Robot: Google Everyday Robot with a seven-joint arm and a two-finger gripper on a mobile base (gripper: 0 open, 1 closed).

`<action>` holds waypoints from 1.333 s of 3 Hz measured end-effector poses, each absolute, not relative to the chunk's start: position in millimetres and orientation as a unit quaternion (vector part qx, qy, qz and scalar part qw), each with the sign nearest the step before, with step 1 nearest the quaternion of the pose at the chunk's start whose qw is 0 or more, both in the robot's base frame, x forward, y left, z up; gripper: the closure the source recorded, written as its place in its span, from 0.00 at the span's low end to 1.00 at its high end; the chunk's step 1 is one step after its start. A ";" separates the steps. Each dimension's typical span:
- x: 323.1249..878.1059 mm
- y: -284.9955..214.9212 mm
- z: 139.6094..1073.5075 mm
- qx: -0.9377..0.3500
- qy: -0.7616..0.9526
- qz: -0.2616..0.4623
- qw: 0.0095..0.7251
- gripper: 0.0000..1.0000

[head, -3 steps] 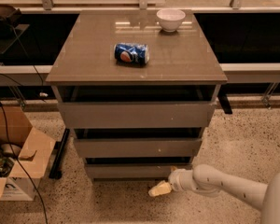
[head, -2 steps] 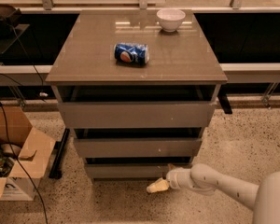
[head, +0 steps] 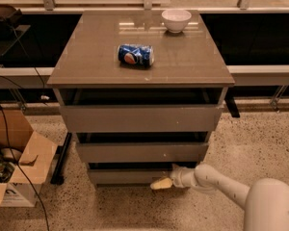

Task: Open bottom drawer

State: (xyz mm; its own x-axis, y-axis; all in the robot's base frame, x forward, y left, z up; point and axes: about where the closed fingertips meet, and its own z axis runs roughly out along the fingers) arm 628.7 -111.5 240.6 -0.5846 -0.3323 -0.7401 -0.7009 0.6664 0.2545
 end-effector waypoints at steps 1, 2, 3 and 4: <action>650.6 -110.6 219.4 -0.295 0.850 0.283 0.332 0.00; 654.1 -111.3 206.6 -0.285 0.855 0.293 0.319 0.17; 654.9 -111.5 208.3 -0.285 0.855 0.293 0.319 0.41; 647.2 -127.3 207.2 -0.290 0.862 0.277 0.308 0.64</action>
Offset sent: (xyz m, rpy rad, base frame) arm 0.0321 -0.0077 -0.0700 0.0623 0.1467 -0.0323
